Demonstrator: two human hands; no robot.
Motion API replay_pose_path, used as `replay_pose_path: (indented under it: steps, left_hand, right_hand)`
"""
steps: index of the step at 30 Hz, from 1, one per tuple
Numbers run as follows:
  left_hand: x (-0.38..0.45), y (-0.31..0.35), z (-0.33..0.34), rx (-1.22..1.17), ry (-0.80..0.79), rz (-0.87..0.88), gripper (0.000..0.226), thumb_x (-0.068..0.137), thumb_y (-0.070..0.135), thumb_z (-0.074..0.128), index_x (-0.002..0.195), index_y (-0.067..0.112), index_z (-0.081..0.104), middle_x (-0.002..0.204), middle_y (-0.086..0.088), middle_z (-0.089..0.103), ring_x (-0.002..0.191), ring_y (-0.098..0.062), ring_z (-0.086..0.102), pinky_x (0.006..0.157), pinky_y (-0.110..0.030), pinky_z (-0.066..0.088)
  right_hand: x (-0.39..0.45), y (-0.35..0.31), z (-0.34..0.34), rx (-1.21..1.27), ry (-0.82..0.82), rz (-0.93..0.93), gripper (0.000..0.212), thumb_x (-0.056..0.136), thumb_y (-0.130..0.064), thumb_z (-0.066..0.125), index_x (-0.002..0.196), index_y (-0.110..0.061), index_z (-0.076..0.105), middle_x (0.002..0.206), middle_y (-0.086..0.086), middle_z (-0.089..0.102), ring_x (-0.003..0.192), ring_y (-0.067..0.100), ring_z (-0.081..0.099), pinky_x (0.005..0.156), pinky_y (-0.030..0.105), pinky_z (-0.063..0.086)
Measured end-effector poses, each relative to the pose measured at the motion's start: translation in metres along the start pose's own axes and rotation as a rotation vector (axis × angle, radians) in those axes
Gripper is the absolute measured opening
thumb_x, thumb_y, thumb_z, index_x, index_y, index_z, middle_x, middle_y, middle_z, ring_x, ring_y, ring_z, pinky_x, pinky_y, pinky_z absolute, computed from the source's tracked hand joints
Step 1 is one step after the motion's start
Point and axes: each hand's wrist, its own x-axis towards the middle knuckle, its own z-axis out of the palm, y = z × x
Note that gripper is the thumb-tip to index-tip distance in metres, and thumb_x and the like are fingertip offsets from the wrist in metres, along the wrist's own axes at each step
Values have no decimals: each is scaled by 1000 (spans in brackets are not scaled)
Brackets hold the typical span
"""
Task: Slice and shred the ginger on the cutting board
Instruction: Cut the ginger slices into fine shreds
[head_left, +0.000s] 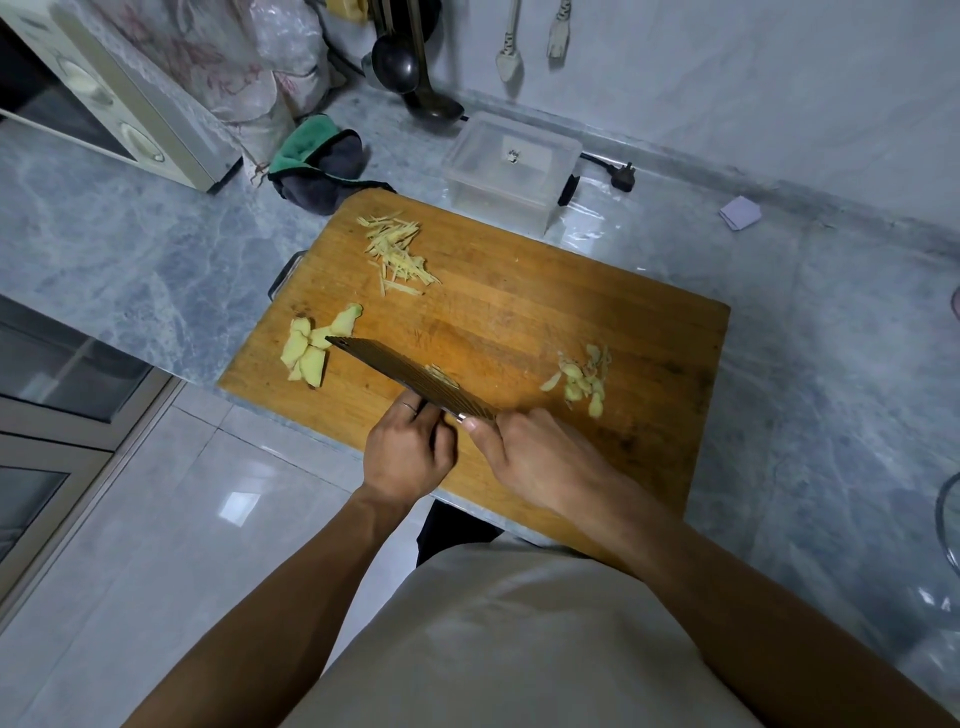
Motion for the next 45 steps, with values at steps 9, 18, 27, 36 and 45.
replay_pose_path:
  steps: [9, 18, 27, 36, 45]
  left_hand:
    - [0, -2, 3, 3, -10, -24, 28, 84, 21, 45, 80, 6, 68, 90, -13, 63, 70, -31, 58, 54, -23, 36]
    - [0, -4, 5, -7, -18, -30, 28, 84, 21, 46, 84, 7, 70, 92, -12, 62, 73, -28, 57, 54, -24, 40]
    - [0, 0, 2, -19, 14, -10, 29, 84, 21, 46, 84, 7, 71, 91, -13, 64, 73, -29, 57, 53, -25, 43]
    - [-1, -4, 4, 1, -3, -34, 29, 84, 21, 46, 88, 8, 72, 98, -12, 65, 74, -28, 57, 57, -22, 33]
    - [0, -1, 1, 1, -4, -19, 27, 83, 22, 48, 82, 6, 70, 93, -17, 66, 64, -35, 59, 52, -23, 38]
  right_hand:
    - [2, -3, -3, -4, -26, 11, 56, 106, -56, 25, 70, -19, 45, 67, 3, 52, 53, 18, 46, 45, 29, 27]
    - [5, 0, 2, 23, -36, 21, 49, 106, -56, 25, 87, -18, 49, 81, 8, 53, 68, 27, 49, 57, 32, 32]
    - [0, 2, -2, 29, -5, -12, 62, 106, -57, 26, 80, -10, 58, 68, 6, 54, 56, 24, 50, 45, 30, 30]
    - [2, 1, -1, 45, -28, 12, 58, 105, -58, 24, 71, -18, 48, 71, 5, 53, 64, 27, 54, 53, 31, 33]
    - [7, -7, 4, 40, -30, 29, 60, 106, -55, 26, 100, -8, 62, 86, 13, 57, 79, 34, 60, 55, 33, 31]
